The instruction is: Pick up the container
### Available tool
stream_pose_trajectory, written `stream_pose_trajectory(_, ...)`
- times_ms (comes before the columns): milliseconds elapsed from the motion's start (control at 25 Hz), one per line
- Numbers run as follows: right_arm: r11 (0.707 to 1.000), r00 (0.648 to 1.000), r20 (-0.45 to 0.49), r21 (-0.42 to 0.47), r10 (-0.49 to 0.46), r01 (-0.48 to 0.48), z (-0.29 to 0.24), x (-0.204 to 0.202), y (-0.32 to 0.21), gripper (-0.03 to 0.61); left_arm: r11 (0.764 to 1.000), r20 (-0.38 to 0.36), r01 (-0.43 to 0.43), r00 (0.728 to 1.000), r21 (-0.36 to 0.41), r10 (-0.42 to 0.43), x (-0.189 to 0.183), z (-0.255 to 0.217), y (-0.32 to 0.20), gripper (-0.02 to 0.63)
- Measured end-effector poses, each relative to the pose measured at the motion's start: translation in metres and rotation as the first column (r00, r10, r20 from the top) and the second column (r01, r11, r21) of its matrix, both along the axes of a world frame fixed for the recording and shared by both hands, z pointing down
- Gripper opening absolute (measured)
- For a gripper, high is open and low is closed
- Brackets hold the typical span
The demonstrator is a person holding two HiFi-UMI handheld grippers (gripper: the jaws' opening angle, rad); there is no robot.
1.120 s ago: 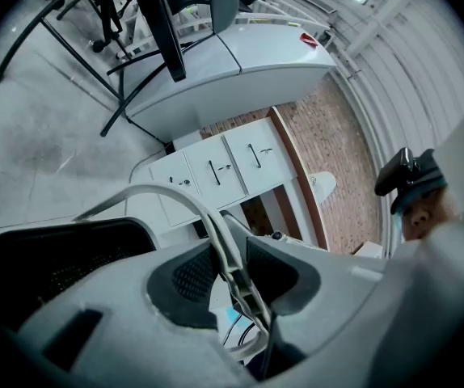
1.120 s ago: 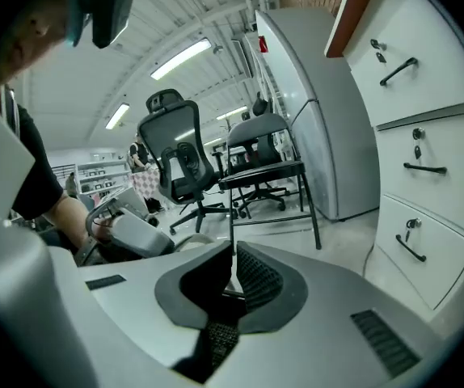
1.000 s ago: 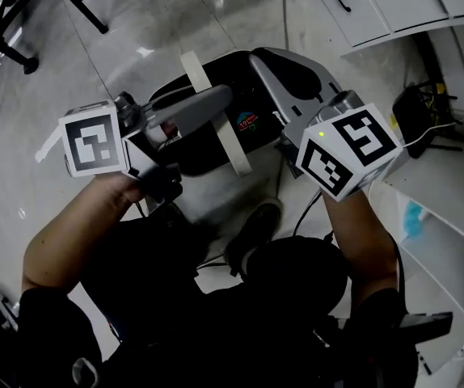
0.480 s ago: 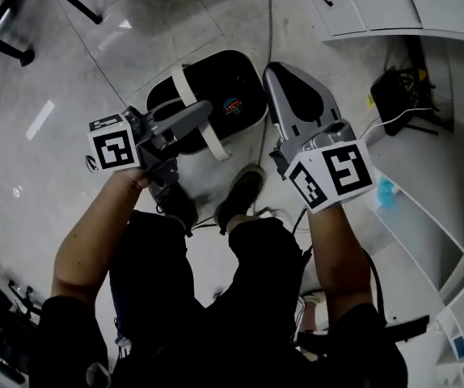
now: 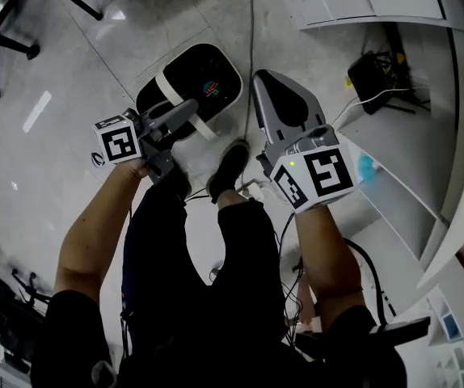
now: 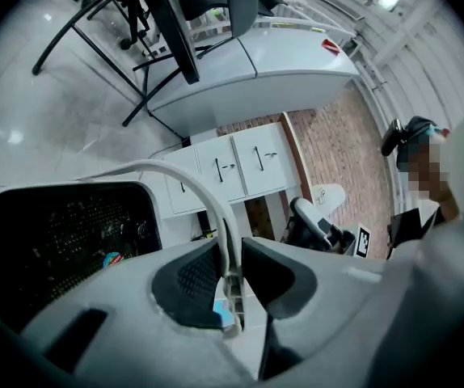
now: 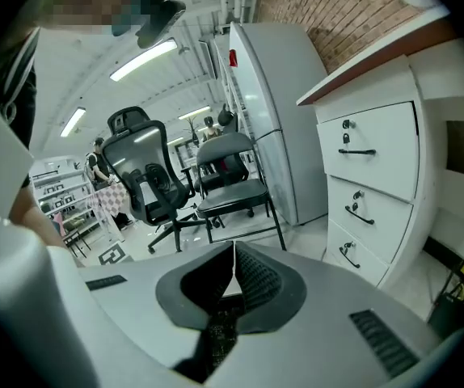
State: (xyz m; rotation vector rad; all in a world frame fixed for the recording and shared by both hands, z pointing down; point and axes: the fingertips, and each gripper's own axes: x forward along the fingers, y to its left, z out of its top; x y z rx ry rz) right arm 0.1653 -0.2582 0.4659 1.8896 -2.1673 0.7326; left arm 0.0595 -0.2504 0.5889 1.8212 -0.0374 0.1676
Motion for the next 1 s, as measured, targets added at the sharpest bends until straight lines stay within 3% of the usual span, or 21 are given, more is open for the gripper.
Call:
stream_pose_trajectory(560,1.000,1.000,0.013,0.027,-0.006,0.005,-0.142,-0.013,-0.017,0.014,0.998,-0.020,-0.047,0.999,0.029,0.048,-0.006,-0.179,0.030,0.080)
stream_pose_trajectory(800,0.998,0.998,0.063,0.066,0.001,-0.005,-0.110,-0.001,-0.028,0.014,0.999,0.002,-0.016,1.000,0.051,0.016,-0.008,-0.161,0.016,0.080)
stream_pose_trajectory(920,0.999,0.999,0.043,0.039,0.024,-0.025,-0.165,-0.002,-0.008,0.014,1.000,-0.030,-0.014,0.999,0.023,0.015,-0.013,-0.221,0.032,0.080)
stream_pose_trajectory(1000,0.997,0.999,0.040,0.071,0.024,-0.027,-0.170,-0.001,-0.005,0.014,0.998,-0.044,-0.010,0.999,0.055,0.013,-0.015,-0.228,0.032,0.080)
